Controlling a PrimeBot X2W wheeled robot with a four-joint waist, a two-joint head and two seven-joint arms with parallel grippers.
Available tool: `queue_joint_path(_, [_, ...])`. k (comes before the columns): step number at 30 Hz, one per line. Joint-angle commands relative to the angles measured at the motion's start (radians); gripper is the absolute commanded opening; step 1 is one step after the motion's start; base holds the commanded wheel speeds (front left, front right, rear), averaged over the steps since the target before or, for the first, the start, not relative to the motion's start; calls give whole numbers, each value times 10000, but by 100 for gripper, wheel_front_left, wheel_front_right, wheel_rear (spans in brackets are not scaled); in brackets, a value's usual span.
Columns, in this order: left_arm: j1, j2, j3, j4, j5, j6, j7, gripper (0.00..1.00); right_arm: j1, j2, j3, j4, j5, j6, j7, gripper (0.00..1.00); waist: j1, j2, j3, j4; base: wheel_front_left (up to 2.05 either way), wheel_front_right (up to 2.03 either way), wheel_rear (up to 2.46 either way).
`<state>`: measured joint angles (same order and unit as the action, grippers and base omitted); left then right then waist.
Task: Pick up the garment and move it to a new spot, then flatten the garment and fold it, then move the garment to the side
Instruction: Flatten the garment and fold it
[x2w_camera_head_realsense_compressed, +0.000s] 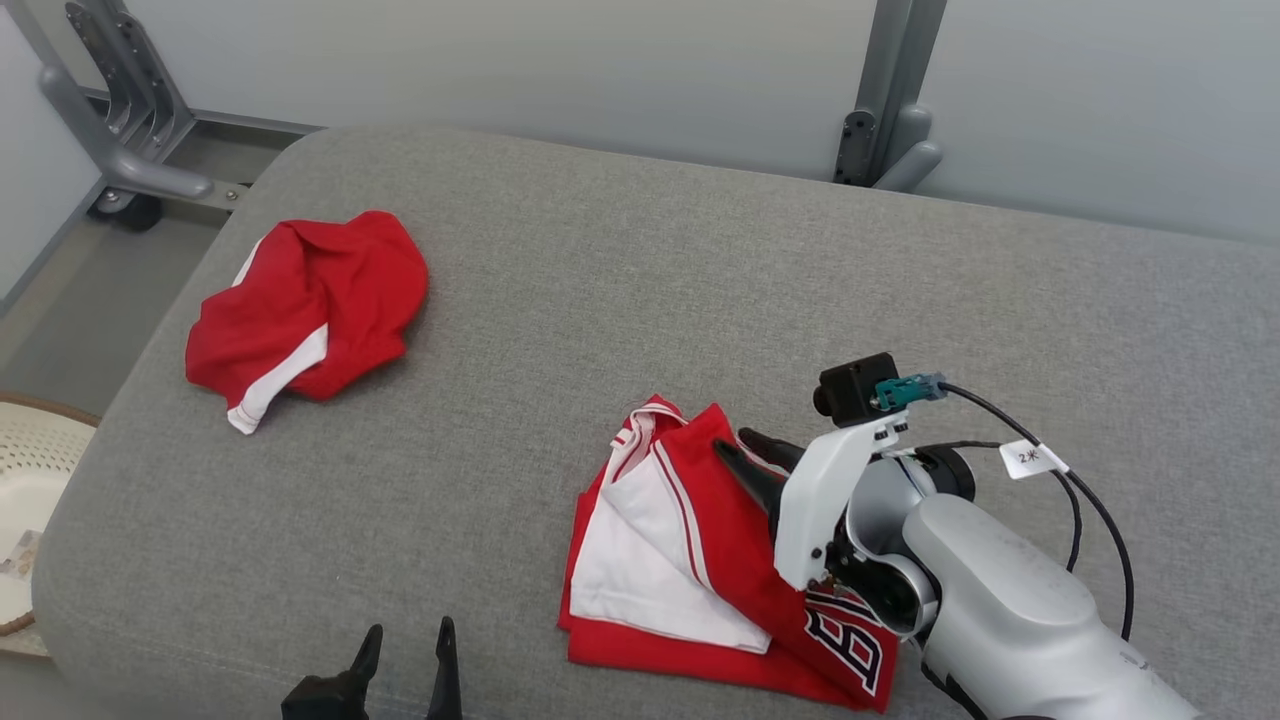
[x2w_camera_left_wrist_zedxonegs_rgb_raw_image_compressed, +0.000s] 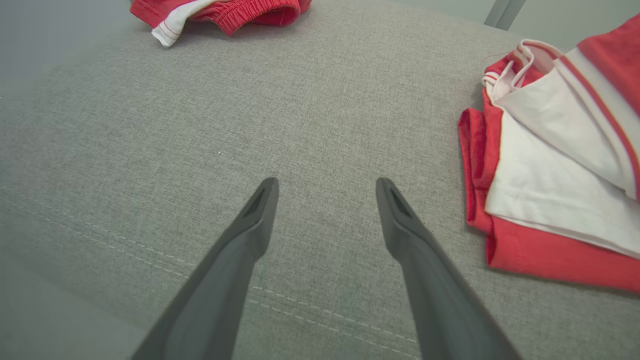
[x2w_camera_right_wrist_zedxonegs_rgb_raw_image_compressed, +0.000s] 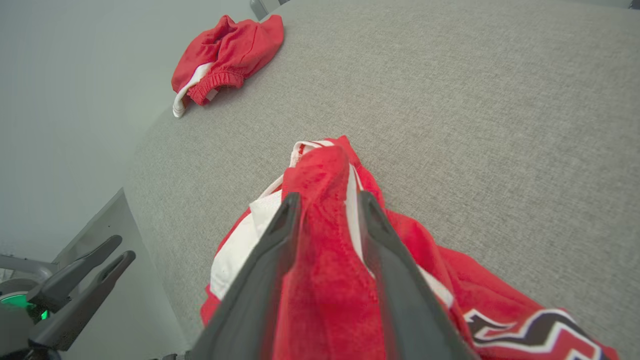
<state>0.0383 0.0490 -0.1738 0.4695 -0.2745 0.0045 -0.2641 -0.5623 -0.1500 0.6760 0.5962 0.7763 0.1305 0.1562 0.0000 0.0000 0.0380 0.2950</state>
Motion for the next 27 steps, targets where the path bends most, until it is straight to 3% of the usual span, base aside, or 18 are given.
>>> queue_joint_path(1, [-191,33,-34,13,-88,27,2,100,-128,-3,59,96,-114,2,22,21,0,0,85,82,0,0,0])
queue_joint_path(2, [-227,33,-63,-11,-108,46,2,100,-237,22,113,190,-156,2,2,0,0,0,143,127,0,0,0])
queue_joint_path(11, [-319,33,-70,-72,-134,118,2,100,-252,160,714,-219,249,2,18,0,0,0,138,175,0,0,0])
queue_joint_path(17, [-208,33,53,-68,-1,29,2,100,253,108,2062,-1531,1244,2,612,0,0,0,-54,72,0,0,0])
queue_joint_path(18, [-198,33,59,-72,24,12,0,100,302,42,2414,-1854,1416,3,689,45,0,0,-91,50,0,0,0])
queue_joint_path(19, [-187,32,60,-79,35,9,0,100,402,-49,2669,-2108,1694,2,728,100,0,0,-117,26,0,0,0])
queue_joint_path(24, [-226,32,203,-175,120,8,2,100,392,-593,3172,-2776,2134,2,-37,100,0,0,-212,-261,0,0,0])
queue_joint_path(27, [-188,33,343,-187,210,-4,2,100,484,-795,2867,-2495,2074,2,-904,100,0,0,-323,-555,0,0,0])
